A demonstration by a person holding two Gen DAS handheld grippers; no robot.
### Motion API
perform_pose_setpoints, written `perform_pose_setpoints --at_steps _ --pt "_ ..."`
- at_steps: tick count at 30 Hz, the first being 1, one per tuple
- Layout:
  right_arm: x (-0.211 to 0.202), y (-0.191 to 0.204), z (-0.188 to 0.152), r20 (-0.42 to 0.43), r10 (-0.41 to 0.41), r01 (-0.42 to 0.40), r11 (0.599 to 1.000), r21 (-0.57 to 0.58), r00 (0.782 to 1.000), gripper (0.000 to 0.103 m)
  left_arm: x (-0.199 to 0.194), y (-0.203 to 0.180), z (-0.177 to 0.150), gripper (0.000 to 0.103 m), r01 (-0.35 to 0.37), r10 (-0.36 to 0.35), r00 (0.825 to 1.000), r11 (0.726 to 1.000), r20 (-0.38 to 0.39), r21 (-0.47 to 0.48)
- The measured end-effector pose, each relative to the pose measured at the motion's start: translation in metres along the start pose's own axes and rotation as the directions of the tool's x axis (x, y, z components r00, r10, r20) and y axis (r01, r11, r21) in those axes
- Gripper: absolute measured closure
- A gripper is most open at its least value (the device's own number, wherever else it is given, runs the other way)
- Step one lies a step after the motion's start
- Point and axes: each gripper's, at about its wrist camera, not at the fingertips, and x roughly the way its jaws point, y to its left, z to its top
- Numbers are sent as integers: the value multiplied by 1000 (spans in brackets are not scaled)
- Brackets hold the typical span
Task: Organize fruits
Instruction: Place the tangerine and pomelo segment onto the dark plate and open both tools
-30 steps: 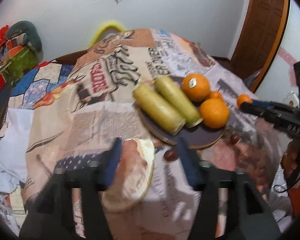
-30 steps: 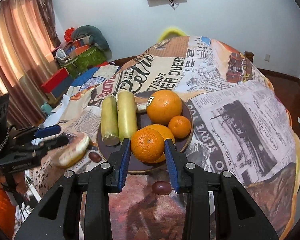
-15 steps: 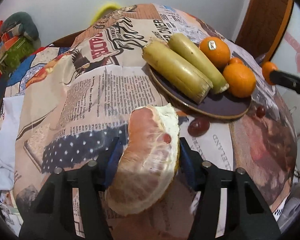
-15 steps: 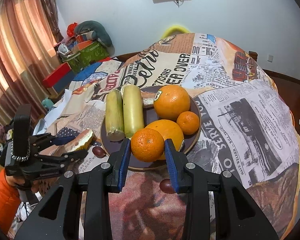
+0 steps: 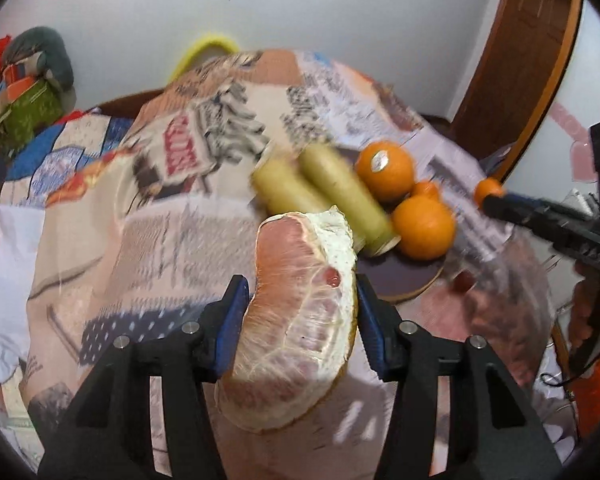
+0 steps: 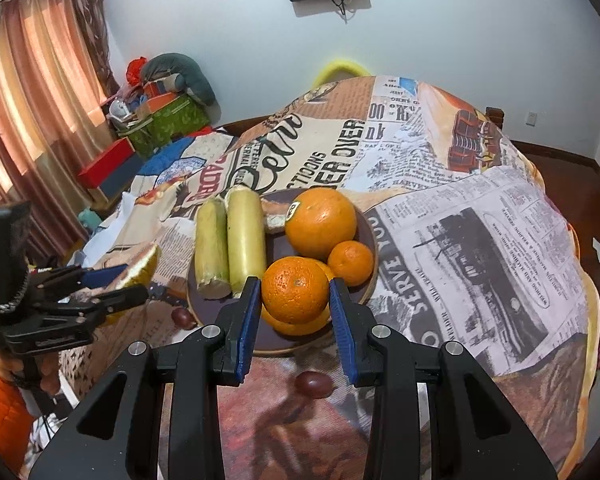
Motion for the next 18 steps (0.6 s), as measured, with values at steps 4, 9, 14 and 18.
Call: perform_pose_setpoints --at_steps 4,9,14,18 --pt "0 -4 5 10 -8 8 1000 -4 1000 71 -2 -17 18 51 29 -29 999 999 44 21" --pt "4 -8 13 20 -12 13 1000 -14 1000 71 7 -30 37 51 34 -35 996 999 77 20" --pt "17 -11 21 16 -14 15 999 -29 1000 71 18 -38 48 51 32 -34 996 999 86 27" --pt "31 -13 25 -2 -14 13 999 -44 1000 71 29 -43 58 51 45 -48 995 998 88 37"
